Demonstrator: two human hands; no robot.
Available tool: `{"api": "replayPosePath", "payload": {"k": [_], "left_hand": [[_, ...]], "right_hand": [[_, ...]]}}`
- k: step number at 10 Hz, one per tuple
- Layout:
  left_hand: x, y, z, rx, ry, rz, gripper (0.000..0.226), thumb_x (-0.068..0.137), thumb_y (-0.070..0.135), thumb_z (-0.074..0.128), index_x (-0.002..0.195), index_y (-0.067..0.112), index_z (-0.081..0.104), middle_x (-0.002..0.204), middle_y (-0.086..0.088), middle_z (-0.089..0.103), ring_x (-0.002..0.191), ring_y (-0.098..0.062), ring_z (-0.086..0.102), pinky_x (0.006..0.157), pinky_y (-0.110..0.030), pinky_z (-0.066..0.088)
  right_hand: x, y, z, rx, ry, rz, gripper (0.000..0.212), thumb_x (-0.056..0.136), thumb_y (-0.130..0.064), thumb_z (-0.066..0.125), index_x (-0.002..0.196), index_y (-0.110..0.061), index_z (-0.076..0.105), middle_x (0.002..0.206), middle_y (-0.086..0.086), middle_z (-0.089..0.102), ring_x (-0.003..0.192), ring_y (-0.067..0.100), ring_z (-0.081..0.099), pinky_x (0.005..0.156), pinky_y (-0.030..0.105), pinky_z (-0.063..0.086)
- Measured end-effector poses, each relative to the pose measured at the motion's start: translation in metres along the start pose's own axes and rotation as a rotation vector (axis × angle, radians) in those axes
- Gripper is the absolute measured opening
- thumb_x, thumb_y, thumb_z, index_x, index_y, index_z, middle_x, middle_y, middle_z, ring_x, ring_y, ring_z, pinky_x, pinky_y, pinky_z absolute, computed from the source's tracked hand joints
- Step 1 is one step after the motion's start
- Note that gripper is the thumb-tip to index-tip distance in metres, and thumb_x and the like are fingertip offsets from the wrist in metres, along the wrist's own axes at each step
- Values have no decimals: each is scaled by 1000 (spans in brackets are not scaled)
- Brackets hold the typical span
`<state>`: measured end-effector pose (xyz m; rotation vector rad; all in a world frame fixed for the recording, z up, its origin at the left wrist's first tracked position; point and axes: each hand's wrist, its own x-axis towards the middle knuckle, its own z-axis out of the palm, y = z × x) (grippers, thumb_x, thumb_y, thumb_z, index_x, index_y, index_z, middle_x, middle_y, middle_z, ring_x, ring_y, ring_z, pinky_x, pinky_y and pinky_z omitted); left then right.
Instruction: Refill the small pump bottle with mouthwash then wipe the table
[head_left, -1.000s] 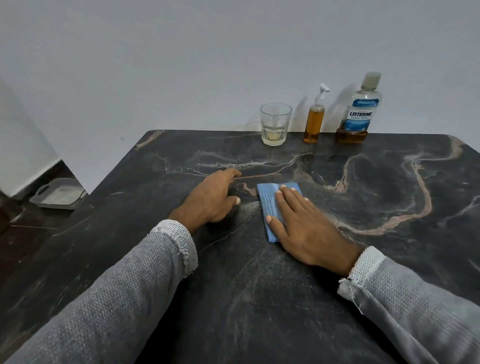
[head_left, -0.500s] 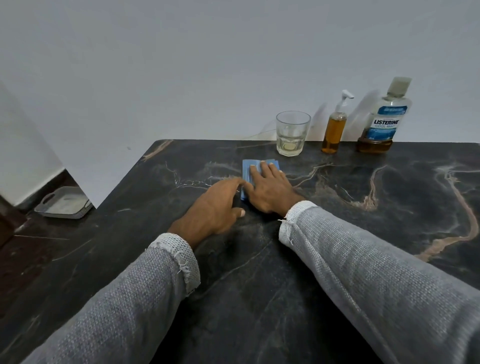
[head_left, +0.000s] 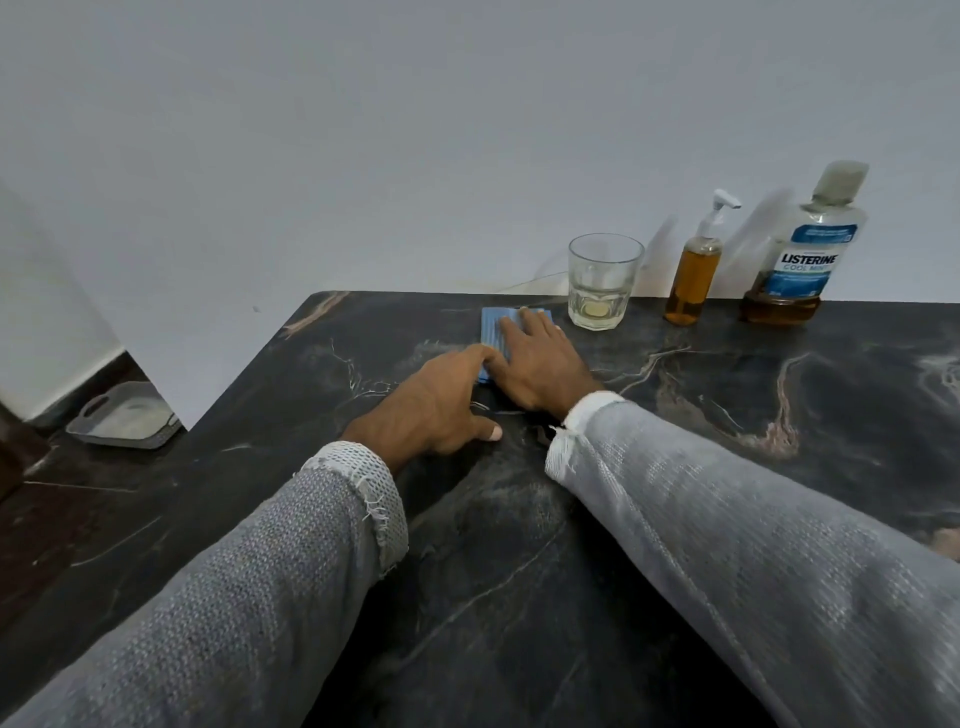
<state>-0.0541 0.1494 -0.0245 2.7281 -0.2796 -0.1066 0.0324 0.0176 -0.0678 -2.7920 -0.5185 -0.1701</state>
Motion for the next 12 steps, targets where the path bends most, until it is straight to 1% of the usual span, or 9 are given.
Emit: {"api": "replayPosePath", "payload": {"k": [1,2,4,6,9,10,11,12], "left_hand": [[2,-7,0,-9,-8,-21,85,74,32,81,143,17,34,145,-6,46,130,-22,46,107,-34,39],[6,-10,0,-20,-39,-56,100,73,34,81,150,17,21,147,-8,44,132,-26,45,105,-34,39],[9,-7,-3,15,-59,-55,105,72,35,82,152,18,17,149,-9,41,133,-27,44,106,-35,38],[10,-7,-5,28,-78,-36,97,72,34,82,148,18,23,145,-10,46,130,-27,47,105,-37,40],[12,-6,-3,36,-92,-28,94,73,33,81,146,17,25,147,-9,43,133,-26,43,107,-36,37],[13,-8,-1,24,-90,-27,91,73,33,81,145,18,27,146,-9,44,132,-26,44,105,-36,37],[13,-8,0,12,-88,-24,87,73,31,81,143,19,30,146,-8,45,130,-26,45,104,-36,38],[12,-7,0,-3,-89,-31,87,74,29,81,143,20,29,145,-8,45,130,-26,45,106,-37,38]], "right_hand": [[-14,4,4,32,81,-77,61,95,-54,38,145,-18,37,155,14,27,144,29,22,118,45,15],[-19,7,6,9,10,-90,63,92,-59,37,146,-25,37,156,10,27,143,27,24,117,46,16],[0,3,6,9,-39,-30,65,94,-59,32,150,-25,30,159,9,20,147,25,15,118,47,10],[22,4,6,3,-87,3,66,93,-58,32,150,-26,27,160,8,18,147,25,12,119,47,8],[21,6,7,-25,-69,-16,66,94,-60,27,151,-26,26,160,7,17,148,25,11,119,47,8],[19,6,6,-11,-90,-13,67,94,-61,27,152,-27,24,161,7,15,148,25,8,119,47,7],[17,7,6,21,-63,-33,65,95,-60,27,151,-28,24,161,8,14,148,25,7,119,46,6],[9,10,3,94,-29,-50,62,97,-57,29,151,-27,25,160,8,16,148,24,8,120,44,7]]}}
